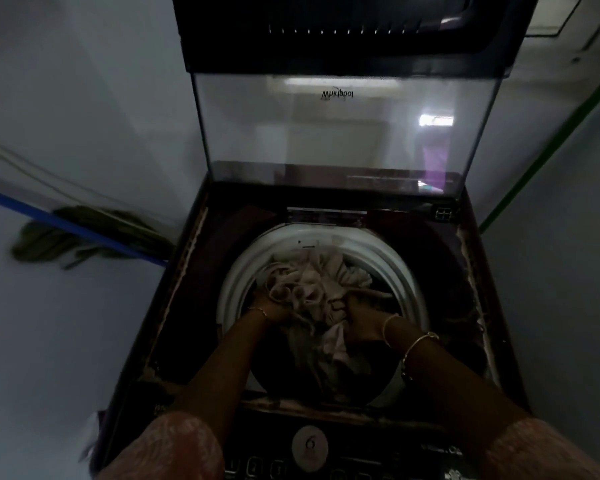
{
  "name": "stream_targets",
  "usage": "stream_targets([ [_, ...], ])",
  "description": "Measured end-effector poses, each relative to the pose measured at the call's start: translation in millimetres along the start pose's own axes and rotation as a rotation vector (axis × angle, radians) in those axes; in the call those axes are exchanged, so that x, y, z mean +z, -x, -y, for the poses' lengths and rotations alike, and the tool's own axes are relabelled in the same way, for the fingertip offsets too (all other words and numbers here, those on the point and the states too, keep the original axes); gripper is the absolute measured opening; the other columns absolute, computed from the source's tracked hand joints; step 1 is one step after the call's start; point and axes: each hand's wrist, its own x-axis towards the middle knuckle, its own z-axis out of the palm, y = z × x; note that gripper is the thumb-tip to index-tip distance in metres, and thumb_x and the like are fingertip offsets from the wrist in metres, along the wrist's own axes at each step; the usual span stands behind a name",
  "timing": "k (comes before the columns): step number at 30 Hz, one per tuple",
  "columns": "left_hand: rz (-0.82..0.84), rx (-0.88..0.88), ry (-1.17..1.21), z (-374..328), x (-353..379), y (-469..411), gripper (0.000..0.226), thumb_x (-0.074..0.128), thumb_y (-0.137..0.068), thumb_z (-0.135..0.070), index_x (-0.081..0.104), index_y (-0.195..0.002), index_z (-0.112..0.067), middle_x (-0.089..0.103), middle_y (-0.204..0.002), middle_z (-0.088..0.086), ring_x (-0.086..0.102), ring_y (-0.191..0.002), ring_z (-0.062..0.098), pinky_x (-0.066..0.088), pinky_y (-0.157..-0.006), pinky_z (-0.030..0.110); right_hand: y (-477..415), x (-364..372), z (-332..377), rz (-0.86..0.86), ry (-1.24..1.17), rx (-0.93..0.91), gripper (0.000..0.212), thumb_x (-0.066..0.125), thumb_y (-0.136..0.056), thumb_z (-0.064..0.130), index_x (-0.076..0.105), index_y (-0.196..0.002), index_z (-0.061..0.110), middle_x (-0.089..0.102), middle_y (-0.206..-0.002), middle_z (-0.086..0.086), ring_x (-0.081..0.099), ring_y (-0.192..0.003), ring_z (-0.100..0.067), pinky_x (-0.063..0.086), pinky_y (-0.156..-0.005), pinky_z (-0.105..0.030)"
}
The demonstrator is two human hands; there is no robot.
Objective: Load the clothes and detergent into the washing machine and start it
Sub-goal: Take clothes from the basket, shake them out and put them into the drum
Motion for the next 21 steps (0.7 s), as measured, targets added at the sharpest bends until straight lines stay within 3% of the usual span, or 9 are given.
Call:
stream_targets([
  [2, -0.198, -0.05, 0.067, -4.3, 2.3, 3.3, 0.073, 0.074, -0.081, -0.022, 0.038, -0.143, -0.004, 0.043, -0.145, 0.013, 0.046, -0.128, 0.028, 0.038, -0.107, 0.033, 0.1, -8.1, 8.3, -0.003, 0.039, -0.089, 0.091, 0.072, -0.076, 0.036, 0.022, -0.148, 0.01, 0.034, -0.148, -0.011, 0.035, -0.136, -0.029, 0.029, -0.114, -0.04],
  [4, -0.279, -0.015, 0.171, -12.2, 2.4, 6.5, 0.082, 0.077, -0.076, -0.021, 0.035, -0.143, 0.001, 0.045, -0.141, 0.013, 0.049, -0.126, 0.029, 0.041, -0.105, 0.034, 2.3, -15.6, 20.7, -0.034, 0.037, -0.177, 0.099, 0.075, -0.072, 0.04, 0.019, -0.149, 0.016, 0.031, -0.151, -0.008, 0.031, -0.138, -0.027, 0.029, -0.115, -0.041],
  [6, -0.289, 0.073, -0.011, -19.6, 1.6, 7.2, 0.083, 0.075, -0.073, -0.031, 0.038, -0.141, 0.0, 0.036, -0.147, 0.02, 0.039, -0.135, 0.033, 0.037, -0.11, 0.039, -1.9, -17.0, 26.2, -0.059, 0.071, -0.182, 0.108, 0.074, -0.067, 0.051, 0.011, -0.15, 0.023, 0.019, -0.156, -0.014, 0.019, -0.143, -0.034, 0.026, -0.115, -0.047],
  [7, -0.282, 0.087, -0.149, -21.2, 1.6, 9.7, 0.087, 0.073, -0.074, -0.036, 0.032, -0.144, -0.003, 0.021, -0.154, 0.022, 0.025, -0.142, 0.035, 0.029, -0.115, 0.042, -2.5, -15.5, 28.5, -0.065, 0.107, -0.168, 0.114, 0.072, -0.064, 0.058, 0.004, -0.15, 0.027, 0.009, -0.158, -0.016, 0.01, -0.145, -0.037, 0.024, -0.116, -0.051],
  [9, -0.168, 0.138, -0.414, -19.7, 2.1, 13.1, 0.104, 0.066, -0.073, -0.052, 0.011, -0.153, -0.017, -0.007, -0.158, 0.018, -0.004, -0.147, 0.037, 0.01, -0.12, 0.048, -4.1, -8.6, 32.4, -0.103, 0.132, -0.129, 0.131, 0.072, -0.058, 0.065, -0.014, -0.149, 0.028, -0.015, -0.157, -0.019, -0.008, -0.144, -0.041, 0.018, -0.116, -0.056],
  [11, 0.123, 0.195, -0.613, -15.5, 3.8, 13.3, 0.12, 0.065, -0.066, -0.064, -0.007, -0.153, -0.023, -0.019, -0.158, 0.016, -0.014, -0.146, 0.036, 0.002, -0.12, 0.051, -3.2, -1.8, 36.9, -0.185, 0.171, -0.112, 0.139, 0.078, -0.06, 0.058, -0.026, -0.146, 0.023, -0.027, -0.152, -0.021, -0.016, -0.142, -0.041, 0.016, -0.116, -0.055],
  [14, 0.452, 0.182, -0.768, -16.5, -0.4, 10.8, 0.125, 0.07, -0.065, -0.062, -0.012, -0.152, -0.024, -0.013, -0.16, 0.013, -0.008, -0.147, 0.034, 0.008, -0.12, 0.051, -7.8, 9.3, 44.4, -0.253, 0.303, -0.179, 0.138, 0.08, -0.064, 0.048, -0.033, -0.14, 0.023, -0.024, -0.154, -0.021, -0.011, -0.144, -0.043, 0.024, -0.115, -0.054],
  [17, 0.532, 0.184, -0.816, -30.4, -5.1, 5.8, 0.111, 0.077, -0.074, -0.043, 0.001, -0.154, -0.025, 0.003, -0.161, 0.009, 0.009, -0.147, 0.03, 0.015, -0.12, 0.043, -22.8, 15.1, 45.8, -0.194, 0.329, -0.189, 0.137, 0.078, -0.066, 0.046, -0.037, -0.137, 0.025, -0.025, -0.155, -0.016, 0.001, -0.145, -0.042, 0.03, -0.111, -0.055],
  [21, 0.583, 0.103, -0.773, -25.1, -4.8, -17.5, 0.121, 0.081, -0.073, -0.034, -0.011, -0.152, -0.026, -0.003, -0.161, 0.007, 0.009, -0.147, 0.029, 0.023, -0.118, 0.043, -47.0, 21.2, 40.0, -0.089, 0.307, -0.104, 0.128, 0.074, -0.073, 0.049, -0.025, -0.145, 0.012, -0.023, -0.155, -0.017, 0.0, -0.144, -0.044, 0.025, -0.112, -0.057],
])
